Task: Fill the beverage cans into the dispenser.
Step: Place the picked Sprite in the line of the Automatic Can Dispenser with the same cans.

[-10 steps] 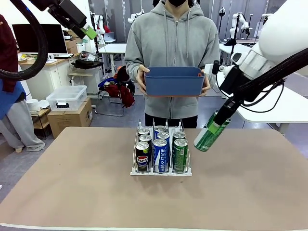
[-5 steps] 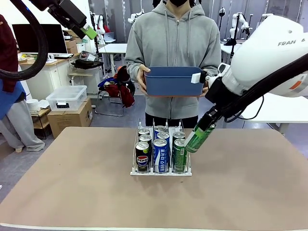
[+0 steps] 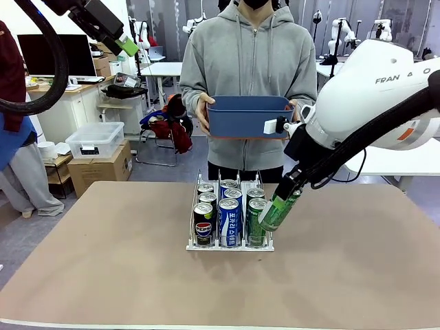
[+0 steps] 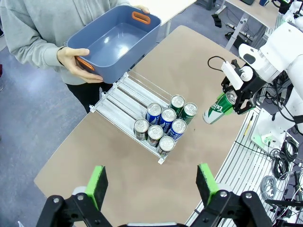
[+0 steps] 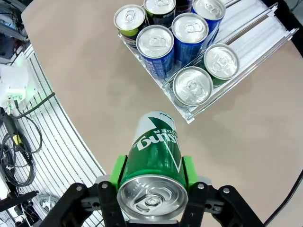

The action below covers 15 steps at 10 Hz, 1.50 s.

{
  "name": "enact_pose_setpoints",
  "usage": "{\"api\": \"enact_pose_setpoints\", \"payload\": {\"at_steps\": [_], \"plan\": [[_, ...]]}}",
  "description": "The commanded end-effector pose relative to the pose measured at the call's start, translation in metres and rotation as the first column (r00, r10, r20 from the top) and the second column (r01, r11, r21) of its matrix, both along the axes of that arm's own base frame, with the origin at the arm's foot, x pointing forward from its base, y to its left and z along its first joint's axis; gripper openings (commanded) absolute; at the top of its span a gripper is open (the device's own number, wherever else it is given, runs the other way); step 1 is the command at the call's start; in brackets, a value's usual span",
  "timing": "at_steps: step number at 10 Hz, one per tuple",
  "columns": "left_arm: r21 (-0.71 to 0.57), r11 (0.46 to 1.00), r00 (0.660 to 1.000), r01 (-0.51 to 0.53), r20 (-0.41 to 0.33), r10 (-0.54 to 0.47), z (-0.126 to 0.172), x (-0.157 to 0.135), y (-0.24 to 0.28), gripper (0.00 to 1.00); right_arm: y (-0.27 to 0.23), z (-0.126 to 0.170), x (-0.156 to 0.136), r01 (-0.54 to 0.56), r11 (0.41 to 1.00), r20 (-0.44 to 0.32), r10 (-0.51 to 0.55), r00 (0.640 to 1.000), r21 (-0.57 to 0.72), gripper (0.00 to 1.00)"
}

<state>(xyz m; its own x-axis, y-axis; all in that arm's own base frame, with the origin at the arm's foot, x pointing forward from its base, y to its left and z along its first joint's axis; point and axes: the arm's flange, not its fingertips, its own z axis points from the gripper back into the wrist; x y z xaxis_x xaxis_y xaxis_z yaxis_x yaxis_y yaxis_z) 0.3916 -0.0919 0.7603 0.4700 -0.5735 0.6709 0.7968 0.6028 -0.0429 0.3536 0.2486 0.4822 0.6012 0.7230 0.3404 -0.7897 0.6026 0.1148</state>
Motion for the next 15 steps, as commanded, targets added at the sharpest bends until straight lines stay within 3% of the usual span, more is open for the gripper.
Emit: {"api": "enact_pose_setpoints", "payload": {"at_steps": [1,12,15], "plan": [[-0.002,1.000,1.000,-0.001,-0.002,0.001,-0.001,-0.001,0.002,1.00,0.014,-0.007,0.002,0.007,1.000,-0.012,-0.007,1.000,0.002,0.58],[-0.002,1.000,1.000,-0.001,-0.002,0.001,-0.001,-0.001,0.002,1.00,0.021,-0.031,0.003,-0.032,0.999,-0.056,0.030,0.998,-0.036,0.58],[-0.002,1.000,1.000,-0.001,-0.002,0.001,-0.001,-0.001,0.002,1.00,0.027,-0.039,0.013,0.039,0.997,-0.033,-0.041,0.999,-0.063,0.58]]}}
